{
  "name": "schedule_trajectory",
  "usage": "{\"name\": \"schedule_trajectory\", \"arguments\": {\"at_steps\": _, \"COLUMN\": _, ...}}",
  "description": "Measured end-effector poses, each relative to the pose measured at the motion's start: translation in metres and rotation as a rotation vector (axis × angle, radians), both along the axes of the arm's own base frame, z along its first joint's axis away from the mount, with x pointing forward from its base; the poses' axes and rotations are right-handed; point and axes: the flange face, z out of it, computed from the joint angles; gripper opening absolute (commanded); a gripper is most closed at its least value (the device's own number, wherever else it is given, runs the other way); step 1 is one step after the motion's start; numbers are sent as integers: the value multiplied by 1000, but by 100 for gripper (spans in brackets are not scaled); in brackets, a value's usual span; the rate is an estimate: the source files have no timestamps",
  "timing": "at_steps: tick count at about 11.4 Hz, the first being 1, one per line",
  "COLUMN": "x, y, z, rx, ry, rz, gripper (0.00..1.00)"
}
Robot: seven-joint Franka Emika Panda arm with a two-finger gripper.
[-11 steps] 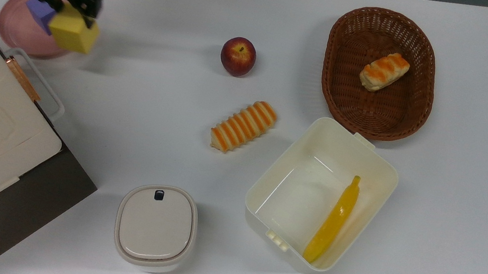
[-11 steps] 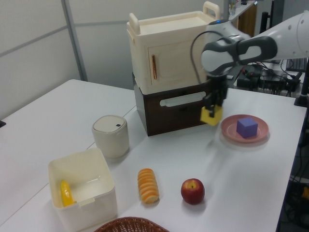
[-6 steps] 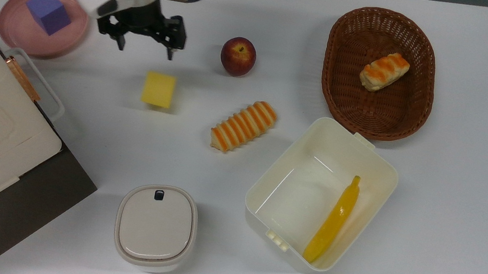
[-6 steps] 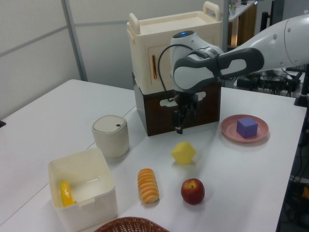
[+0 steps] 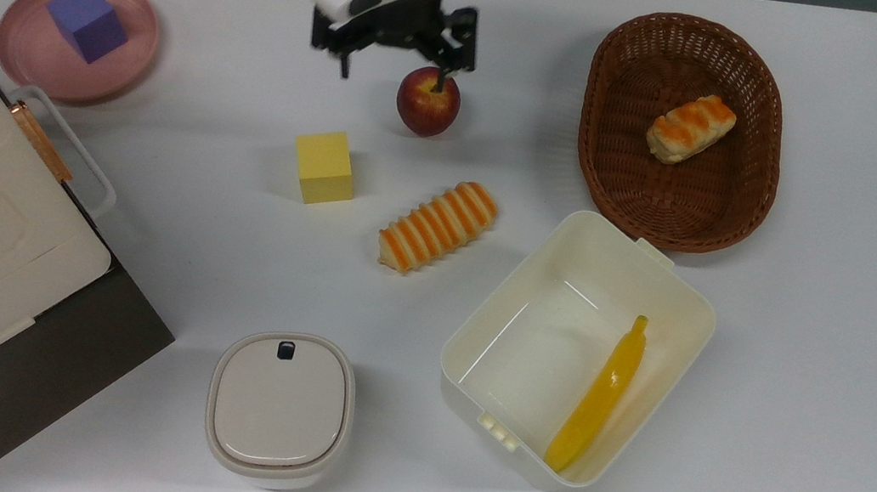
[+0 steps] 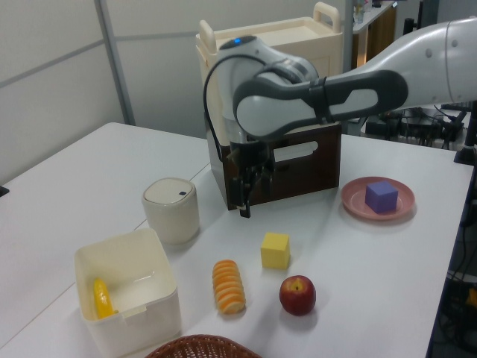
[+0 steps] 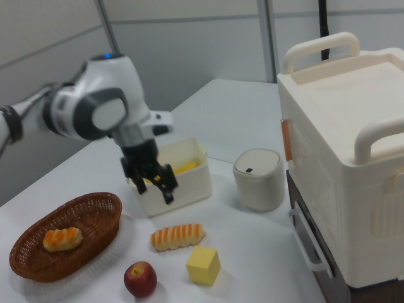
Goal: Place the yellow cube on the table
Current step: 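Open the gripper and withdraw it toward the apple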
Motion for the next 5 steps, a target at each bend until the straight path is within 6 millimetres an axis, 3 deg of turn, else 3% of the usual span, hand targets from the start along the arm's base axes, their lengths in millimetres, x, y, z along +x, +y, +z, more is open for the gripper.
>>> {"name": "schedule_trajectory", "arguments": {"at_steps": 2, "x": -13, "y": 19, "z": 38, "rx": 2, "ry": -34, "rz": 8, "gripper": 100}}
{"name": "schedule_trajectory", "arguments": {"at_steps": 5, "x": -38, "y": 9, "z": 78, "rx": 3, "ry": -50, "rz": -8, "gripper": 100}}
